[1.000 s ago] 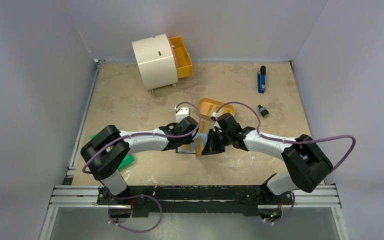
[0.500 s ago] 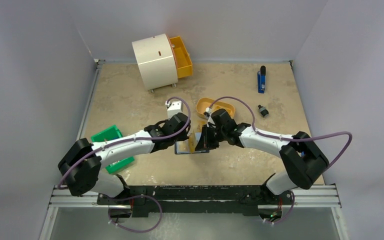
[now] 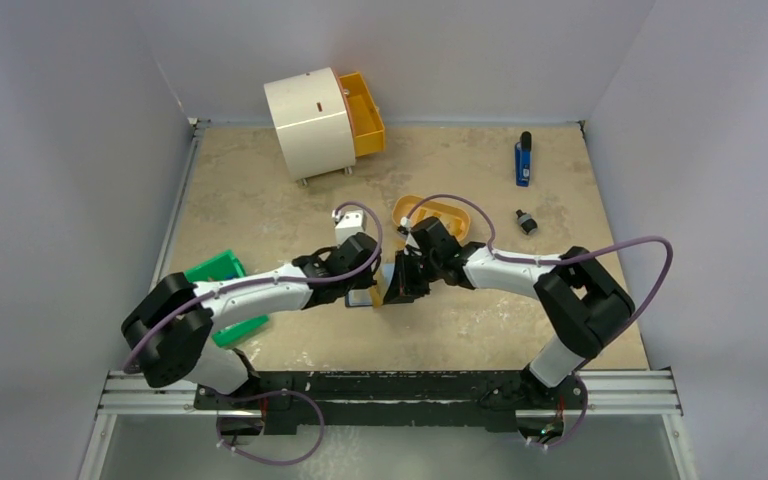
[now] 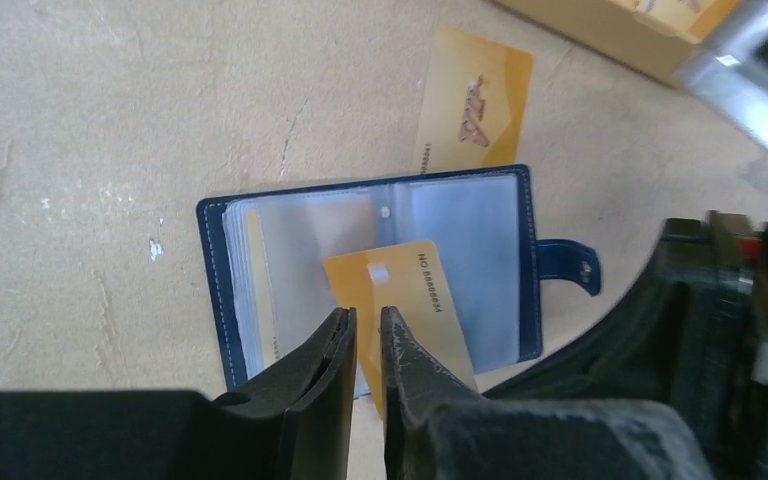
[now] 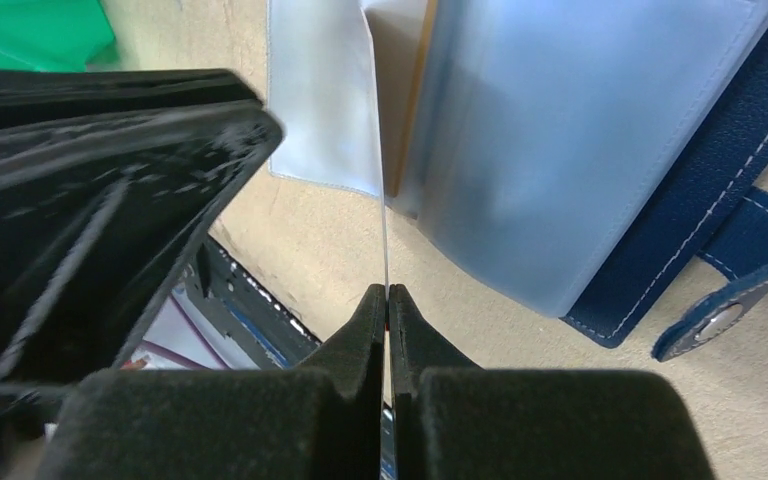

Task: Put the credit cards into the card holder
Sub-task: Turn over the card slot in the card holder.

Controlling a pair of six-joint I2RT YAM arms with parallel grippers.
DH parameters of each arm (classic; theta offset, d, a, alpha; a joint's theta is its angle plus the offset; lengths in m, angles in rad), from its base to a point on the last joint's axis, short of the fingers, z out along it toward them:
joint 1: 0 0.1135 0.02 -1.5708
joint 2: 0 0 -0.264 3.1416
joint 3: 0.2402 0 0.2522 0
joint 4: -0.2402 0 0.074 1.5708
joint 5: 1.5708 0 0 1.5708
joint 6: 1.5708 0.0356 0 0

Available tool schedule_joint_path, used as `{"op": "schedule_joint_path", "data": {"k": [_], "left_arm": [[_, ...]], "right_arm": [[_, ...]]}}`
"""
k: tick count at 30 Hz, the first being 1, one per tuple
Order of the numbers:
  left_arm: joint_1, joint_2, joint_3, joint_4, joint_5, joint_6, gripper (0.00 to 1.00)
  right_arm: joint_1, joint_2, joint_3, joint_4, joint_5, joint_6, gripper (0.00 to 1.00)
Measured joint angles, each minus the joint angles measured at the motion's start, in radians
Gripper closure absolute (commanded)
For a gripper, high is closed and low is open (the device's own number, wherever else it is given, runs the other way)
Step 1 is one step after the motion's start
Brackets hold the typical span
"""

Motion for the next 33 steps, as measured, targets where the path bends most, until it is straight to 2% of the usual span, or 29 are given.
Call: {"op": "schedule_joint_path", "data": {"k": [6,13,33], "left_arm": [[0.007,0.090,-0.025,0.014,-0.006,-0.021,0.93],[0.016,0.092,-0.066,0.041,-0.039,-0.052,0.95],[0.019,0.089,-0.083,0.071,-0.056,-0.063,0.95]], "right_arm": [[0.000,-0.048,-0.012,-0.018,0.014,0.006,1.00],[0.000,-0.150,-0.063,-0.027,0.051,0.034,1.00],[0.000,-0.089,-0.083,0.008,0.045,0.058,1.00]]}}
